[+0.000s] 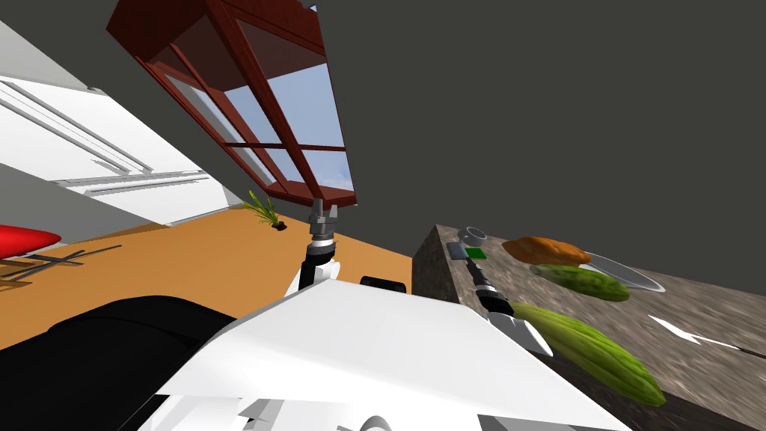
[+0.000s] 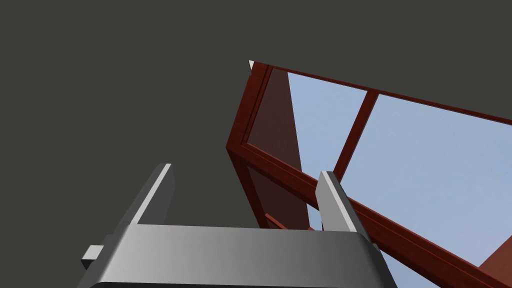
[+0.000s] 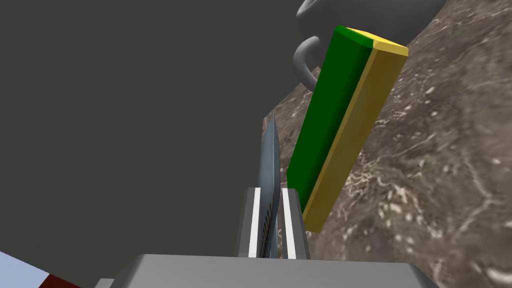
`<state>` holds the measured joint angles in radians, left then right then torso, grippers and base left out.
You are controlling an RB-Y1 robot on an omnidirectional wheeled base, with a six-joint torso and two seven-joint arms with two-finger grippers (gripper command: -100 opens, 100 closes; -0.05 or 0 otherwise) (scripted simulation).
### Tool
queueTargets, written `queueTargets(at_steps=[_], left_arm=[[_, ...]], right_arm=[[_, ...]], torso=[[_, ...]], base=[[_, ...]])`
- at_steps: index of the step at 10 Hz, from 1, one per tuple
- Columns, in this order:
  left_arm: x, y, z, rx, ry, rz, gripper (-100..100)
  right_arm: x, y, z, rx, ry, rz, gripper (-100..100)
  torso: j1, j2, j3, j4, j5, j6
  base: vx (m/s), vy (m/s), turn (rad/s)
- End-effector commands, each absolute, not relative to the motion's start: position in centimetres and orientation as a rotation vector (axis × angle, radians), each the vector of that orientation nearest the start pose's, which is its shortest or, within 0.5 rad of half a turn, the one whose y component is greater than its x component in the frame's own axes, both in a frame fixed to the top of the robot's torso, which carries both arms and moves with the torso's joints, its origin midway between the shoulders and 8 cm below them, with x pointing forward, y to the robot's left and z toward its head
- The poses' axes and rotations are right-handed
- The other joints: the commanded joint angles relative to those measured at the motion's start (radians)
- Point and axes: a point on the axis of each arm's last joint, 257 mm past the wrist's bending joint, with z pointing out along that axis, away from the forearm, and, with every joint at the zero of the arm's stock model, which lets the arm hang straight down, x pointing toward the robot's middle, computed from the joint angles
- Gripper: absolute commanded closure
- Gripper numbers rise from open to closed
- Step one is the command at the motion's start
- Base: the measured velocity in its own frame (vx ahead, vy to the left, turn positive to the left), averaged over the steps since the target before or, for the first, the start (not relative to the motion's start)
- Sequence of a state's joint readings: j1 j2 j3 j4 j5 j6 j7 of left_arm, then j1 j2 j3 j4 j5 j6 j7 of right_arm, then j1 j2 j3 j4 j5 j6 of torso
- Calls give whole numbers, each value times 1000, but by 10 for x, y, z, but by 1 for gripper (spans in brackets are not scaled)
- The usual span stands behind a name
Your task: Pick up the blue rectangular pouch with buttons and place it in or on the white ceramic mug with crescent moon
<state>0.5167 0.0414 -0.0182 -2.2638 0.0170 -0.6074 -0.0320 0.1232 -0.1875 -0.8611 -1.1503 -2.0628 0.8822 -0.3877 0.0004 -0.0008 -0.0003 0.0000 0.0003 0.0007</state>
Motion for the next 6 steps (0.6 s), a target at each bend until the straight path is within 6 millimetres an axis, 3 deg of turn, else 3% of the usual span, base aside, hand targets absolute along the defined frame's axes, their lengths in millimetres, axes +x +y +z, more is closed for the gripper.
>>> queueTargets(at_steps=[1, 2, 3, 4, 5, 6], left_arm=[[328, 270, 31, -569, 589, -1315, 0], [328, 270, 31, -569, 589, -1315, 0], [328, 270, 31, -569, 589, -1315, 0], [328, 270, 31, -569, 589, -1315, 0], [328, 270, 31, -569, 589, -1315, 0], [328, 270, 31, -569, 589, -1315, 0]], right_arm=[[364, -525, -307, -1743, 902, -1809, 100], [364, -525, -308, -1743, 902, -1809, 0], [364, -525, -308, -1743, 902, -1808, 100], [364, -525, -308, -1743, 903, -1808, 0], [363, -545, -290, -1752, 883, -1865, 100], [362, -557, -277, -1757, 863, -1899, 100]], torso=[[0, 0, 0, 0, 0, 0], [0, 0, 0, 0, 0, 0], [0, 0, 0, 0, 0, 0], [0, 0, 0, 0, 0, 0], [0, 0, 0, 0, 0, 0], [8, 2, 1, 1, 2, 2]], base=[[0, 0, 0], [0, 0, 0], [0, 0, 0], [0, 0, 0], [-23, 139, -112], [-52, 238, -190]])
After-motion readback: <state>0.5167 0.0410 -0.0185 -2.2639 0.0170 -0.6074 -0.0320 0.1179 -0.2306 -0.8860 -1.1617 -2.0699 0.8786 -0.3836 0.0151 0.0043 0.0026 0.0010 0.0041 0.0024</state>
